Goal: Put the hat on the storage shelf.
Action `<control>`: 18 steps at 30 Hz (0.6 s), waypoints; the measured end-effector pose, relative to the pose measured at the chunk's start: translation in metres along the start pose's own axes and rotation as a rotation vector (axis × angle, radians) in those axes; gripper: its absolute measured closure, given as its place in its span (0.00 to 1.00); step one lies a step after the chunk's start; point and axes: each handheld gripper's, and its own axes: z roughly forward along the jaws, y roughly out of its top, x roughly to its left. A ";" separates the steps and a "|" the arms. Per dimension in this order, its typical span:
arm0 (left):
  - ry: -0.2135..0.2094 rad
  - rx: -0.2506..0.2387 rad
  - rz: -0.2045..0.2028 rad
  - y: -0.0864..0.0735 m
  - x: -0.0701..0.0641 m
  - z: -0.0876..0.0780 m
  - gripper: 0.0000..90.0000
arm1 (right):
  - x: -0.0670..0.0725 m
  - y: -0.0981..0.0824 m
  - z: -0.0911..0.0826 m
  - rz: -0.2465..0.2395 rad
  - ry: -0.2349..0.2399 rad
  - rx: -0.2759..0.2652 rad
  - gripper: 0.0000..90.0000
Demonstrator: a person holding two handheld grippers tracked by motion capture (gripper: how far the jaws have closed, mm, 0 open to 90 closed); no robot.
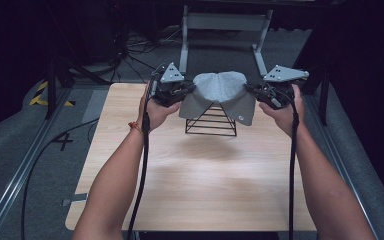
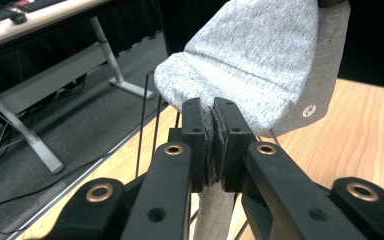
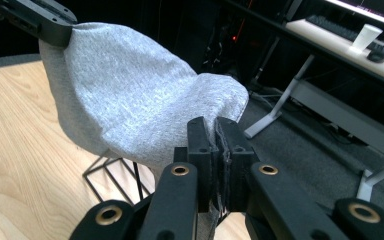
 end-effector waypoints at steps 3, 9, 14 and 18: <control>0.004 0.015 -0.011 -0.008 0.002 0.006 0.94 | 0.000 -0.009 0.007 0.008 0.012 0.012 0.96; 0.019 0.043 -0.017 -0.021 0.004 0.017 0.94 | -0.002 -0.026 0.018 0.040 0.019 0.036 0.96; 0.013 -0.002 -0.040 -0.026 0.004 0.021 0.94 | -0.005 -0.036 0.025 0.068 0.024 0.031 0.96; 0.027 -0.059 -0.011 -0.022 0.005 0.012 0.94 | -0.004 -0.034 0.022 0.074 0.037 -0.007 0.95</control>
